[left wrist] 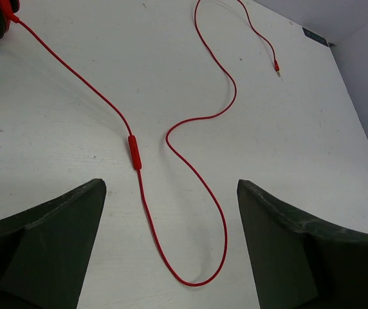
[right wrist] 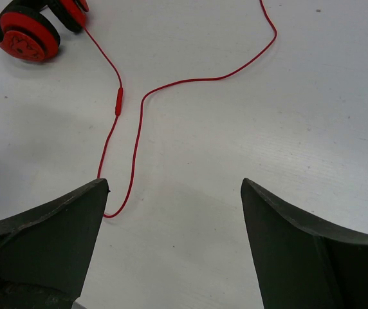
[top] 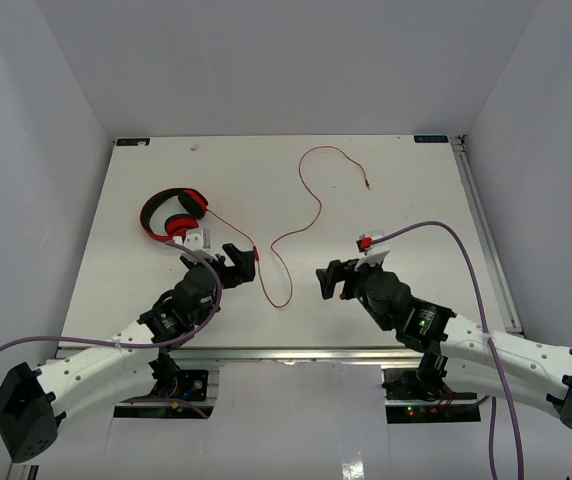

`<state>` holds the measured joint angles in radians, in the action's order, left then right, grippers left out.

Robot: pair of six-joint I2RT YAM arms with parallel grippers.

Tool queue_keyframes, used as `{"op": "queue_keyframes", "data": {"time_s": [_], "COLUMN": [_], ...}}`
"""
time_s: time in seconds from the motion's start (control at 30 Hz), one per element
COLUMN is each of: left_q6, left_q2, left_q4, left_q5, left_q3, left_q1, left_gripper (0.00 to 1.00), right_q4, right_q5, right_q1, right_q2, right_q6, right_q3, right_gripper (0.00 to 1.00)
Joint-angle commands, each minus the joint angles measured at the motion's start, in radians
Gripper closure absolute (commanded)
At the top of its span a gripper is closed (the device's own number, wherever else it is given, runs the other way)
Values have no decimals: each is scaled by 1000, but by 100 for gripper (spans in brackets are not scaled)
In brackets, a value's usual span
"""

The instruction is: Wrap the headphones

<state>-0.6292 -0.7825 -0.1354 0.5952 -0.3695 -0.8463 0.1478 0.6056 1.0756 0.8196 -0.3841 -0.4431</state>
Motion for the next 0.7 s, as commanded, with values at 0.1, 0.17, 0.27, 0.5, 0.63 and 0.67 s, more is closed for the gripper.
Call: {"op": "queue_keyframes", "data": {"time_s": [0.1, 0.17, 0.27, 0.5, 0.63, 0.67], "left_q6": [-10, -10, -7, -24, -84, -84], "left_q2": [6, 4, -4, -41, -123, -157], "left_q4": [8, 8, 11, 46, 117, 151], "left_q5": [16, 19, 20, 40, 57, 75], "left_q3": [-37, -38, -42, -68, -136, -172], "left_q1": [0, 0, 0, -2, 0, 2], "left_gripper": [6, 6, 6, 6, 7, 7], "right_q4": [18, 18, 18, 17, 3, 4], "right_q5": [16, 18, 19, 17, 0, -10], "right_q1": [3, 3, 3, 3, 4, 4], "right_q2": [-19, -24, -28, -21, -28, -34], "right_q6": [-14, -15, -17, -20, -29, -30], "right_q3": [-40, -40, -37, -39, -51, -50], "right_gripper": [10, 10, 10, 10, 10, 10]}}
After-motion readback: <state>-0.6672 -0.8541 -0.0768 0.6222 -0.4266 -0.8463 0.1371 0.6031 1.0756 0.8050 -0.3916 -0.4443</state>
